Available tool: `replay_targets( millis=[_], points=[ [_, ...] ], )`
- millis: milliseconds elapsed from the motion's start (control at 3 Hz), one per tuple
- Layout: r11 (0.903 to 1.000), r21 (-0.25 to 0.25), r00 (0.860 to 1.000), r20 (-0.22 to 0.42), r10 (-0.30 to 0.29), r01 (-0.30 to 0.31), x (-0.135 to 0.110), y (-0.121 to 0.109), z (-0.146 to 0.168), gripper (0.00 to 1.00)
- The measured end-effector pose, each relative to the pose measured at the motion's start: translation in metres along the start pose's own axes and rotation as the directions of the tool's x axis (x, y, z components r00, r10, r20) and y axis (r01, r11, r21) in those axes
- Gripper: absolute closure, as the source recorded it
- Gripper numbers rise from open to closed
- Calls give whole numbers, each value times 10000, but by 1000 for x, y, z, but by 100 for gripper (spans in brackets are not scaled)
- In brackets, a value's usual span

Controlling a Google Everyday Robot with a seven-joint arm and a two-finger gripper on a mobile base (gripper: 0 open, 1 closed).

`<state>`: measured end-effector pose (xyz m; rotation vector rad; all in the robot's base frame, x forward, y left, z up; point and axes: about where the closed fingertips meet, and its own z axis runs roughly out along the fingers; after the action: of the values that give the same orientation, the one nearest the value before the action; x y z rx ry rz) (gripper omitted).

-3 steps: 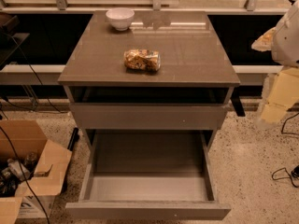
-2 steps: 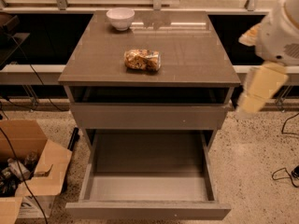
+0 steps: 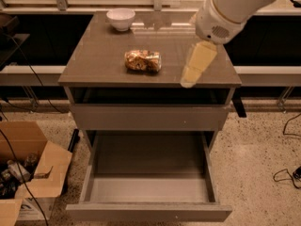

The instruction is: Place orange can into middle drawer

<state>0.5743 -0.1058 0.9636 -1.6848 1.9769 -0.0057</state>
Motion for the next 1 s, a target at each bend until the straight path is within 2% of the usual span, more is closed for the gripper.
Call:
replay_targets(
  millis=[667, 1000],
  points=[
    [9999, 114, 9997, 250, 13, -16, -12, -11, 11, 0],
    [9995, 308, 9955, 937, -108, 79, -35, -32, 33, 0]
  ],
)
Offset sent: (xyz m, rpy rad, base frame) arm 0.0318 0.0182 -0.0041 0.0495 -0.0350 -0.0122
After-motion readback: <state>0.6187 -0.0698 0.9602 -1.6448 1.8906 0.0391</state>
